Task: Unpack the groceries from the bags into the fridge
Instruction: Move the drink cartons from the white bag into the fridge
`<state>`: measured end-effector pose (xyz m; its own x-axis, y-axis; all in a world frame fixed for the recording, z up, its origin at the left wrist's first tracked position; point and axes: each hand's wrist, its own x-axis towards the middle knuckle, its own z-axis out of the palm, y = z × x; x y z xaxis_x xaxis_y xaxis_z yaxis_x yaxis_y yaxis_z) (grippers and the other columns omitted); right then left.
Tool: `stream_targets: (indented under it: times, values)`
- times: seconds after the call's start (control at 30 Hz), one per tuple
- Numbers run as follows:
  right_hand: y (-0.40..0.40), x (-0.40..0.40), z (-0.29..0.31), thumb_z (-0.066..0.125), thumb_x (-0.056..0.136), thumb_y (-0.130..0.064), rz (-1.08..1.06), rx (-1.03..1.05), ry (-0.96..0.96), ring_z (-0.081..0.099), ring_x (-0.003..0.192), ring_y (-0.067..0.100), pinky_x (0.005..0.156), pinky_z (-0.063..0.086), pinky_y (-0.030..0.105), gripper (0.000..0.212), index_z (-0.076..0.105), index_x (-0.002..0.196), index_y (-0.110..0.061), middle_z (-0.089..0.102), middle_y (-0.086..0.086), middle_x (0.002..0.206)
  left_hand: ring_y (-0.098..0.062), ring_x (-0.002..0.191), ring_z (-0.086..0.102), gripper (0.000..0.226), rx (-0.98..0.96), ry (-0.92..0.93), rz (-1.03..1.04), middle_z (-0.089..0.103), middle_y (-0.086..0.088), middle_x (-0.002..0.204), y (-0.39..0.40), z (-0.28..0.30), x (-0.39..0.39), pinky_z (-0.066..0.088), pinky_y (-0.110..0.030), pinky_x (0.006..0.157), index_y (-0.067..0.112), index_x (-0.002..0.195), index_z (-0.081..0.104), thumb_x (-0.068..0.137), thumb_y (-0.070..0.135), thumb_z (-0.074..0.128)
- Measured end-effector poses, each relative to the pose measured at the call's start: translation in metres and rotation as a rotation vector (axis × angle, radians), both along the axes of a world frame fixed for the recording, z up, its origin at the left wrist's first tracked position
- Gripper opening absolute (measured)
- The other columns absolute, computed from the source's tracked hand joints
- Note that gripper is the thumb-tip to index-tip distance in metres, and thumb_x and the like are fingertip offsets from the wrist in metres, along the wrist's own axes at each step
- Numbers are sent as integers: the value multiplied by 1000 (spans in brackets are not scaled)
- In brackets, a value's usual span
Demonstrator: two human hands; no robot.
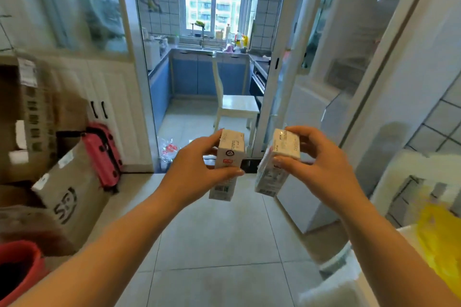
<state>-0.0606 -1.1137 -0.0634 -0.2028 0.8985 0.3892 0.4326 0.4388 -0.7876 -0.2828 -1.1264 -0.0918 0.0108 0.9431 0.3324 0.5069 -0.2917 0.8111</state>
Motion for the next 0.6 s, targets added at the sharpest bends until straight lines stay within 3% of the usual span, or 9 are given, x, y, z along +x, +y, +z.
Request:
stream_targets:
  times: [0.17, 0.3, 0.4, 0.6]
  values:
    - [119, -10, 10, 73, 72, -32, -32, 60, 0, 57, 104, 3, 71, 51, 15, 48, 50, 115, -34, 59, -15, 111, 5, 92, 48, 63, 58, -2, -11, 47, 19, 112, 116, 20, -3, 43, -7, 66, 45, 122, 34, 74, 32, 73]
    - [225, -16, 33, 75, 74, -24, -40, 71, 65, 57, 100, 1, 74, 50, 16, 48, 51, 114, -34, 59, -18, 106, 7, 91, 49, 57, 60, -42, 3, 48, 25, 108, 212, 44, 2, 42, -4, 61, 58, 106, 31, 65, 45, 69]
    - [298, -21, 50, 75, 74, -22, -28, 84, 123, 56, 92, -8, 66, 48, 10, 45, 49, 106, -40, 56, -25, 99, 10, 89, 49, 57, 81, -60, 24, 50, 24, 108, 280, 60, 3, 41, -6, 64, 56, 107, 35, 70, 36, 74]
    - [412, -15, 63, 75, 74, -27, -88, 94, 105, 55, 94, -6, 73, 46, 16, 46, 50, 111, -37, 57, -24, 101, 2, 94, 52, 65, 94, -57, 26, 54, 17, 113, 398, 73, 8, 40, -7, 66, 41, 126, 44, 70, 33, 76]
